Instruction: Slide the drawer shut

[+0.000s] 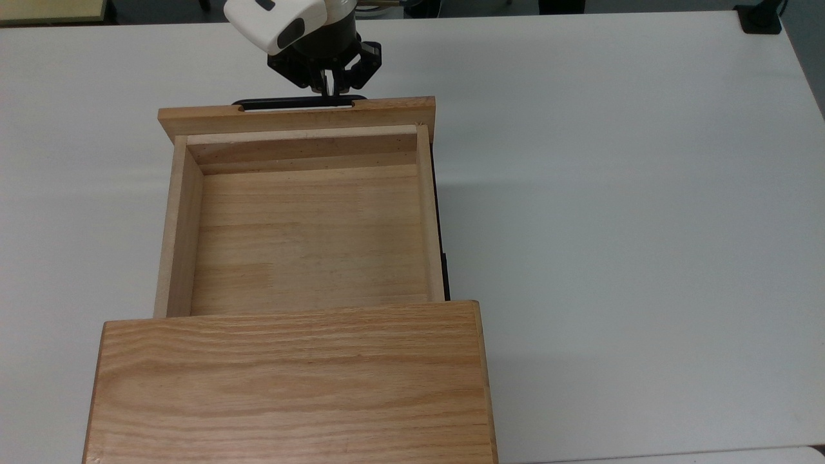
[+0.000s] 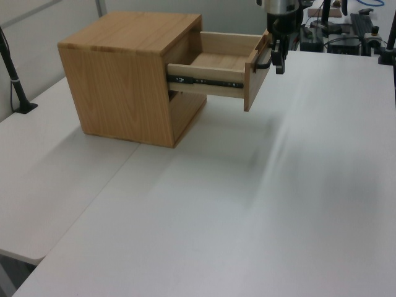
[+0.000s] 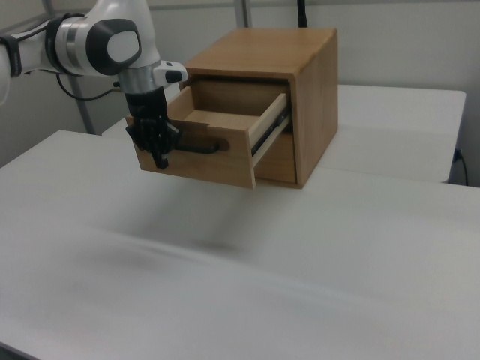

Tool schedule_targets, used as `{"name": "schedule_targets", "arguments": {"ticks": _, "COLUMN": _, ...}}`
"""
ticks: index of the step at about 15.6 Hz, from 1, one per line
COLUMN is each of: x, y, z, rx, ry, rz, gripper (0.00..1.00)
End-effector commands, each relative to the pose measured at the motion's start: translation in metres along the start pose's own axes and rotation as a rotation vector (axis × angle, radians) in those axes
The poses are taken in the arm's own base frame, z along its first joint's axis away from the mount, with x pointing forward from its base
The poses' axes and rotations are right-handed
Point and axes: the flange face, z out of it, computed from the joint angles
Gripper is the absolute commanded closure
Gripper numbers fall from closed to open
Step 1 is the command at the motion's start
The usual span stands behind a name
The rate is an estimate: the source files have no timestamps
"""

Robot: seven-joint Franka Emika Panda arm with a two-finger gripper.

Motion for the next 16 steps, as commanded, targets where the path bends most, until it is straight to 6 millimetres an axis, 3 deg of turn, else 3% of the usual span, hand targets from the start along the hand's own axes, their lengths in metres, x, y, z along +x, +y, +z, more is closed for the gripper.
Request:
{"name": "schedule_targets", "arguments": {"ticks": 1, "x": 0.065, "y": 0.003, "z": 0.005, "rx": 0.043, "ry": 0.2, "rz": 0.059, "gripper": 0.9}}
{"name": "schedule_targets", "arguments": {"ticks": 7, "x": 0.042, "y": 0.023, "z": -0.005, "rx": 0.036, "ry": 0.102, "rz": 0.079, "gripper": 0.9}}
{"name": "schedule_targets", "arguments": {"ticks": 16, "x": 0.018, "y": 0.031, "z": -0.017, "rx": 0.038, "ry": 0.011, "rz": 0.088, "gripper": 0.9}}
